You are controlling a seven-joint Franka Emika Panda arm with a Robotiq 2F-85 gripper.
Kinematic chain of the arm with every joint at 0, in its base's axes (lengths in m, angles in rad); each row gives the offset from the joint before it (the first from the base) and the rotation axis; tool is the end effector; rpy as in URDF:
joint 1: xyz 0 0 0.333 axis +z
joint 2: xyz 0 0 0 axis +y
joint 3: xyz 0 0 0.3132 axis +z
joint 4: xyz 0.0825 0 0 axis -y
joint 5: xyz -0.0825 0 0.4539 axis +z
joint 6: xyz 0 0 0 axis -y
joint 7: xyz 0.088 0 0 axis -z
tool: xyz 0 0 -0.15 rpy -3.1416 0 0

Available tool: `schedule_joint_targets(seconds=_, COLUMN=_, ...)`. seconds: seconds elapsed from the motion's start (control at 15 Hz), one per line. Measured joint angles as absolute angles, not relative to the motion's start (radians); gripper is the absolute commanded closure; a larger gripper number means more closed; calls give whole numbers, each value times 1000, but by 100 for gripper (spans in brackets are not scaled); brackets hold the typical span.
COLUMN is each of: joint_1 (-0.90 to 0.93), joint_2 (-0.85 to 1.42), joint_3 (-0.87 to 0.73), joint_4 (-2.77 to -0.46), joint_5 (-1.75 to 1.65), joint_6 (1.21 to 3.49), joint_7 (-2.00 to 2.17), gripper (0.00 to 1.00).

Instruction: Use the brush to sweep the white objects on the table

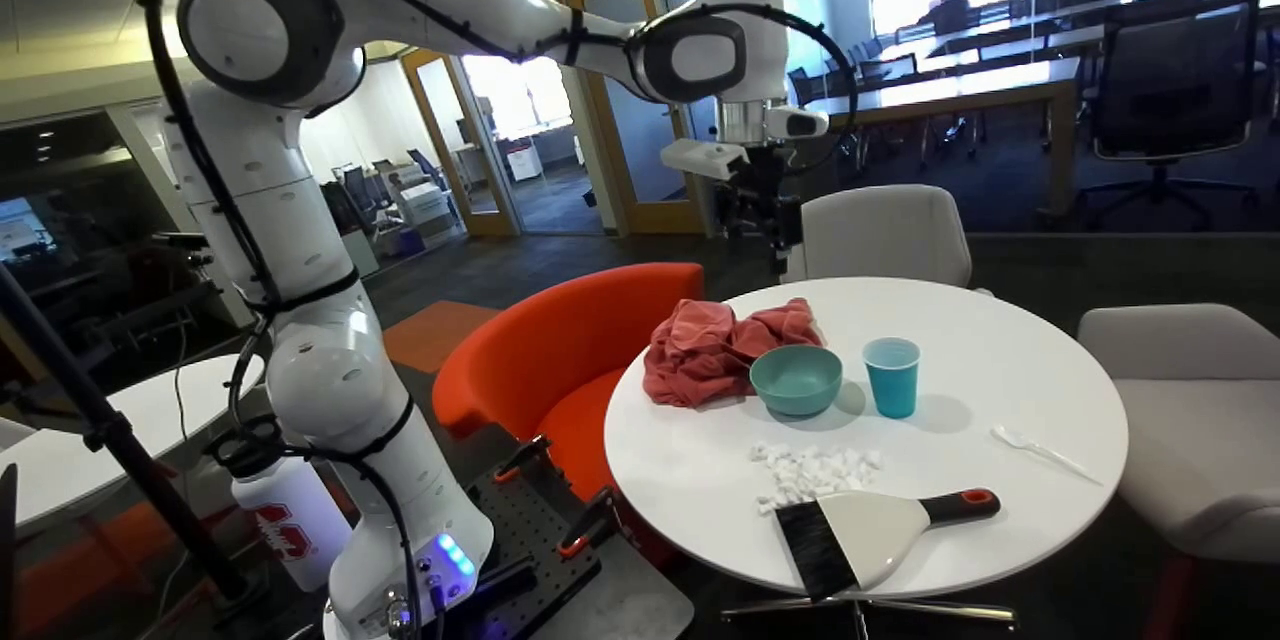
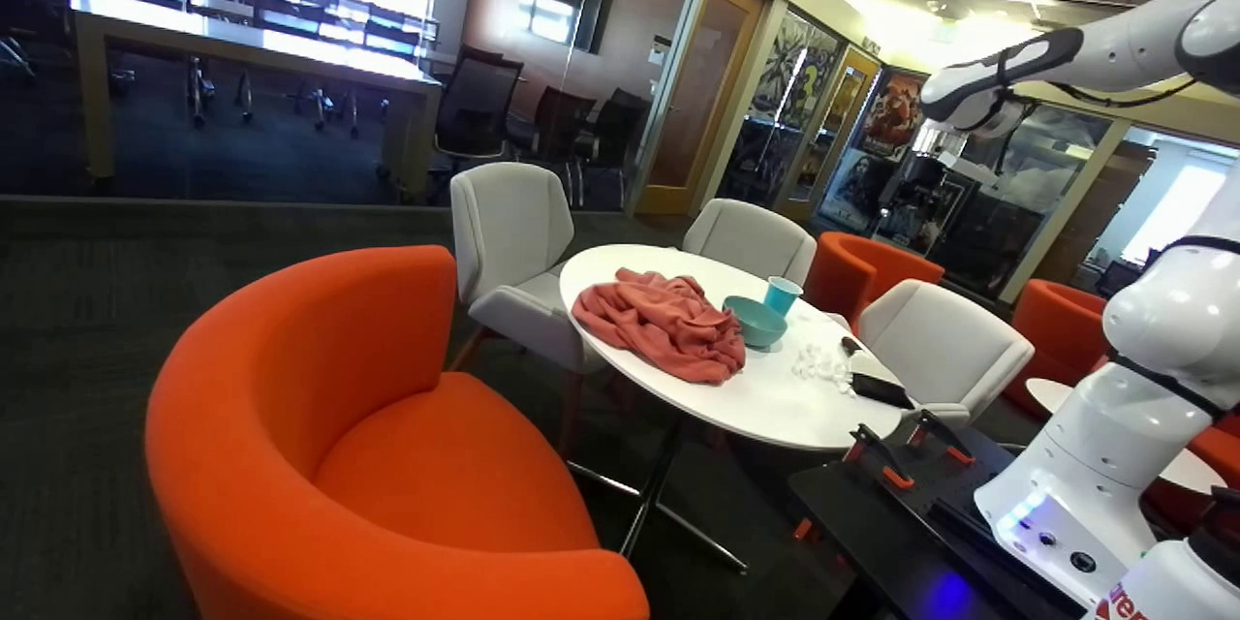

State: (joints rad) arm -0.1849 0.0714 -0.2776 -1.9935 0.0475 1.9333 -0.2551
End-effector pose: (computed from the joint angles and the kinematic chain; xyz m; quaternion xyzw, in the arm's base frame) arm 0.5493 -0.2675 0.3383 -0.9914 0.1134 0.0560 0.0337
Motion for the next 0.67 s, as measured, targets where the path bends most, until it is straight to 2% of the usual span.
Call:
schedule_joint_targets(seconds=0.33, joint_1=-234, joint_2=209, joint_3=-277, joint_4=-1938, joint_5=53, joint_6=1951, joint_7=-249, gripper=0)
schedule_joint_targets(seconds=0.67, joint_1=-238, joint_2=219, joint_3=-272, joint_4=-1923, joint_5=52, joint_6=1951, joint_7=-248, gripper=0)
